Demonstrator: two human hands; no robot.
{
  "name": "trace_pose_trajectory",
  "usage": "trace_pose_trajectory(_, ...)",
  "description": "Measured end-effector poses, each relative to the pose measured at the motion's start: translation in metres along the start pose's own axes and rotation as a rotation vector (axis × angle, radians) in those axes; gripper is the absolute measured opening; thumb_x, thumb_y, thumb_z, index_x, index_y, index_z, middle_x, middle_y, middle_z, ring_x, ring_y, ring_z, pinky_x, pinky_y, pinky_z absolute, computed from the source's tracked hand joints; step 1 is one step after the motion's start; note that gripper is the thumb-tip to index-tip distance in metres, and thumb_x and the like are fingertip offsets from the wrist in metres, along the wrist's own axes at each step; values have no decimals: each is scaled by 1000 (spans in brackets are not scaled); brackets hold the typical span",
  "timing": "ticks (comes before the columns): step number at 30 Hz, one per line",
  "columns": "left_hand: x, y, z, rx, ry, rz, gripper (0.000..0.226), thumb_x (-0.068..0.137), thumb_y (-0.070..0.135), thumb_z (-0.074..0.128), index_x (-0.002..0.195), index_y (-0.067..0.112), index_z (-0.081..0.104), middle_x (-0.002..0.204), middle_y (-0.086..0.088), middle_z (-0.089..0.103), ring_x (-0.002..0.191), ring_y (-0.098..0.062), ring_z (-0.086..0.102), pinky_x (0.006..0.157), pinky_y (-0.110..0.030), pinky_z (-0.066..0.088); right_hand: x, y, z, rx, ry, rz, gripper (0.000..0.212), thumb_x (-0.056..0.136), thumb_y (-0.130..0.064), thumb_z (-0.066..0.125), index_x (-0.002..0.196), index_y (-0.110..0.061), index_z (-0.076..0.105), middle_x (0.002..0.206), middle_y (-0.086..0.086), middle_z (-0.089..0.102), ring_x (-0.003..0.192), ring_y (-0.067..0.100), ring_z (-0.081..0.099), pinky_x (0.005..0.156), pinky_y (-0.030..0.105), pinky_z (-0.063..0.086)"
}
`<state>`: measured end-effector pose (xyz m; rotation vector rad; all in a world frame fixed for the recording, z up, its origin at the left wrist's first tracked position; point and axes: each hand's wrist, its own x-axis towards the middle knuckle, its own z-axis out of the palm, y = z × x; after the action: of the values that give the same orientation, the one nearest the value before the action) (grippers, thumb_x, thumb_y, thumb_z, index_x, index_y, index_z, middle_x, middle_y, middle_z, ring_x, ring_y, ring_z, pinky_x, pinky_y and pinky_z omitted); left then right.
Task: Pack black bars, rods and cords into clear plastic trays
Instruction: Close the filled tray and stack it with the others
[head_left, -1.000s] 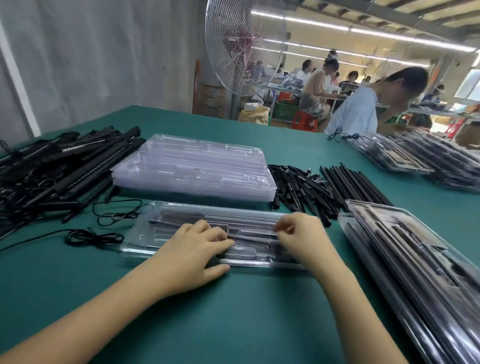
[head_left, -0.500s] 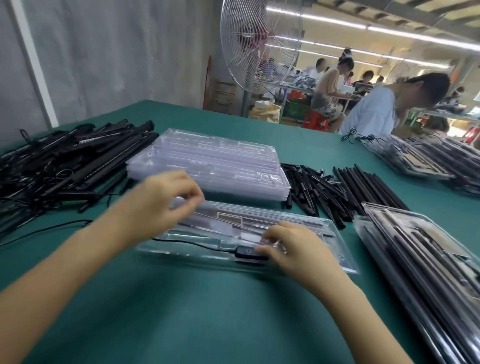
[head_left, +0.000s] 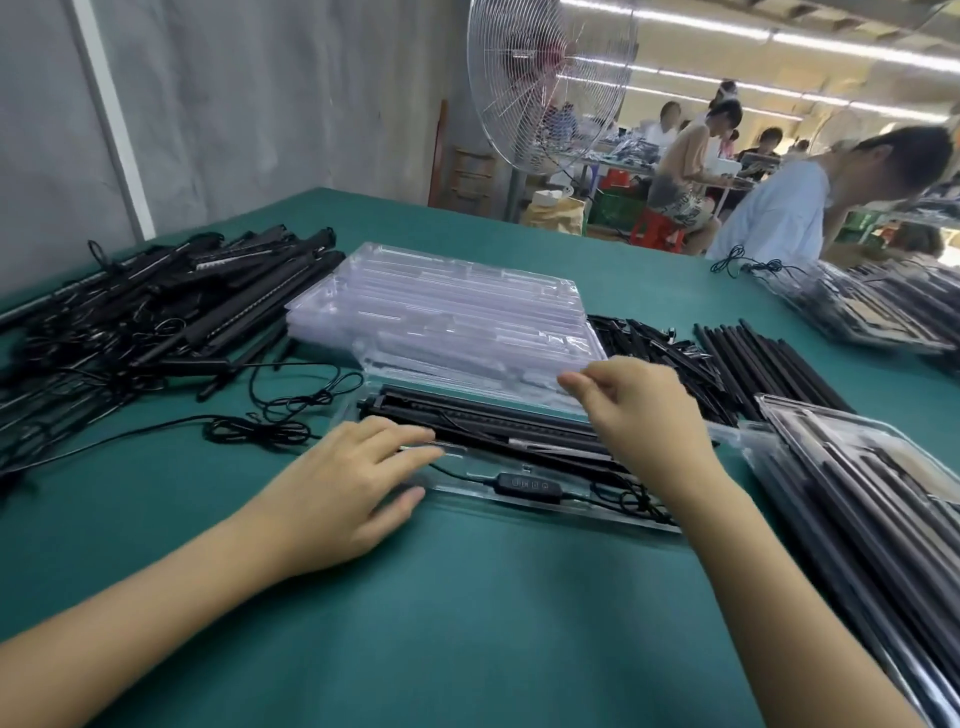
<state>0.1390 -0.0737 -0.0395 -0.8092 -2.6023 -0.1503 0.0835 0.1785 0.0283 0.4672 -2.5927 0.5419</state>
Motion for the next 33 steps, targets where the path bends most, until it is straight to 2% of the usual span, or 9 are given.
trace_pose_trajectory(4,-5,-1,2,-70,-111,-24,41,90,39,36,107,23,69,102,13,66,92,-10,61,82,-22,35,16,1,-9,42,-20,49,52,92,-43,53,54,-10,40,45,-1,34,44,17,29,45,26,18)
trace_pose_trajectory(8,-4,-8,6,-200,-97,-84,57,89,52,20,122,31,61,115,20,60,108,-3,51,96,-19,31,28,3,-11,61,-20,12,53,93,-41,53,66,5,57,50,14,44,47,20,31,50,28,22)
trace_pose_trajectory(11,-4,-8,7,-202,-95,-77,46,93,46,32,124,30,60,115,20,62,106,-2,52,95,-15,29,33,5,-15,91,-60,-33,50,92,-39,55,78,8,65,63,25,59,51,25,40,52,29,29)
trace_pose_trajectory(16,0,-13,4,-312,-71,-158,24,93,19,54,112,24,67,103,19,64,97,2,54,91,-21,42,39,12,-26,168,-172,-1,29,94,-29,55,88,-7,72,73,7,69,65,24,61,61,26,48)
trace_pose_trajectory(21,24,1,0,-153,65,0,21,87,12,59,106,11,71,107,2,68,100,-17,62,90,-31,50,44,10,-35,254,-293,54,22,95,-23,51,101,-14,71,80,-10,68,88,39,64,78,50,55)
trace_pose_trajectory(23,39,16,4,-184,1,-9,38,92,31,46,123,17,62,127,4,60,118,-15,53,102,-30,40,46,9,-34,249,-280,60,22,96,-23,50,101,-15,70,80,-11,67,86,35,65,78,46,56)
trace_pose_trajectory(26,60,36,21,-217,-221,-65,57,95,55,23,147,32,27,154,17,23,141,-8,16,117,-37,15,47,8,-32,228,-233,60,23,97,-23,49,101,-14,70,80,-11,66,82,31,65,75,41,57)
trace_pose_trajectory(29,74,49,36,-199,-424,-111,60,94,62,17,149,40,9,155,23,3,144,-6,-2,115,-49,-3,47,10,-29,212,-191,60,23,97,-23,49,102,-14,70,86,-4,69,78,31,65,68,36,54)
trace_pose_trajectory(33,75,50,45,-154,-475,-134,62,91,65,14,148,42,5,154,25,0,144,-4,-1,113,-52,-6,46,14,-25,190,-160,31,24,97,-23,49,102,-13,70,87,-2,70,71,15,63,64,28,50)
